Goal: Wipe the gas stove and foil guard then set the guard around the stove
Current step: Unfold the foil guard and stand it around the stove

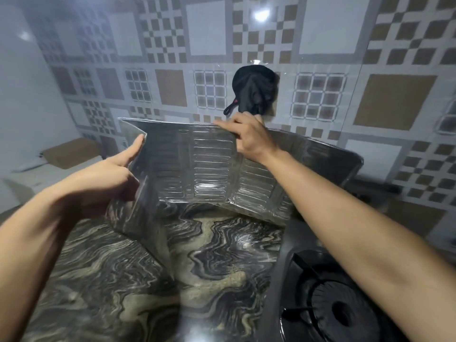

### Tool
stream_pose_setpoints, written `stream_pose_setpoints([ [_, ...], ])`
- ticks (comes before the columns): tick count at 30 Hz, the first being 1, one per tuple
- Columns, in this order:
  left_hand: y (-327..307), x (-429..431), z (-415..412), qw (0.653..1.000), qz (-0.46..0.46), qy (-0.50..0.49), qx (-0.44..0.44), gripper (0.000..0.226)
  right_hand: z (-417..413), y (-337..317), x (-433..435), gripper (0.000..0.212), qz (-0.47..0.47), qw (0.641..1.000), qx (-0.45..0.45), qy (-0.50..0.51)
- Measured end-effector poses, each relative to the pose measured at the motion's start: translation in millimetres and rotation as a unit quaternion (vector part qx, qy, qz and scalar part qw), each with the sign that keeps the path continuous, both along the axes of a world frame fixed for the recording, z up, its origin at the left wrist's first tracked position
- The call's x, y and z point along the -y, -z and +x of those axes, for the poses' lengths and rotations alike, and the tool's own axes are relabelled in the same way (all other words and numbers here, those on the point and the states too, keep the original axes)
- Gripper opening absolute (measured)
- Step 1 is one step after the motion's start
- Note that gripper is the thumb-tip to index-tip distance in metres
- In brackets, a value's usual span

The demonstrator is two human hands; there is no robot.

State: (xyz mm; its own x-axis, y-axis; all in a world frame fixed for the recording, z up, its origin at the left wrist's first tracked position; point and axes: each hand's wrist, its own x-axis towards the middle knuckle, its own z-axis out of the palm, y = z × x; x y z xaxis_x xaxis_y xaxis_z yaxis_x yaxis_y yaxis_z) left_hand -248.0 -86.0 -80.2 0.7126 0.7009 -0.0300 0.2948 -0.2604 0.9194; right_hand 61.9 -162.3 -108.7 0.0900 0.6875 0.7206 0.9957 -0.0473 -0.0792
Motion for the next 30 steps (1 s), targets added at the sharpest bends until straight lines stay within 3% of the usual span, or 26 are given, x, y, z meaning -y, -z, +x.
stream_pose_setpoints([
  [5, 2.6, -10.7, -14.8, 1.000, -0.004, 0.020, -0.019, 0.117, -4.3, -24.0, 4.1, 0.069, -0.093, 0.994, 0.049, -0.028],
  [9, 15.0, -12.0, -4.5, 0.998, -0.016, 0.033, -0.058, 0.115, 21.4, -20.3, 26.8, 0.068, -0.175, 0.983, -0.022, 0.044],
  [14, 38.8, -5.1, 39.0, 0.993, -0.024, 0.061, -0.095, 0.105, 58.6, 2.9, 72.3, 0.055, -0.268, 0.949, -0.096, 0.133],
  [18, 54.1, 2.3, 66.4, 0.986, 0.012, 0.103, -0.132, 0.099, 76.0, 18.8, 103.0, 0.045, -0.326, 0.917, -0.095, 0.207],
  [19, 56.9, 5.2, 70.7, 0.984, 0.018, 0.109, -0.137, 0.100, 76.0, 23.7, 105.5, 0.042, -0.326, 0.916, -0.092, 0.215],
  [22, 61.2, 17.4, 78.7, 0.982, 0.052, 0.120, -0.135, 0.104, 68.1, 42.2, 97.5, 0.065, -0.288, 0.940, -0.082, 0.160],
  [24, 64.9, 21.4, 82.4, 0.983, 0.060, 0.122, -0.121, 0.100, 62.3, 53.4, 86.0, 0.068, -0.264, 0.953, -0.063, 0.131],
  [27, 63.4, 27.6, 87.2, 0.982, 0.081, 0.128, -0.109, 0.093, 59.2, 61.8, 74.2, 0.072, -0.230, 0.963, -0.008, 0.137],
  [30, 56.6, 34.0, 92.4, 0.972, 0.148, 0.129, -0.130, 0.100, 59.2, 65.2, 78.0, 0.079, -0.227, 0.963, 0.009, 0.146],
])
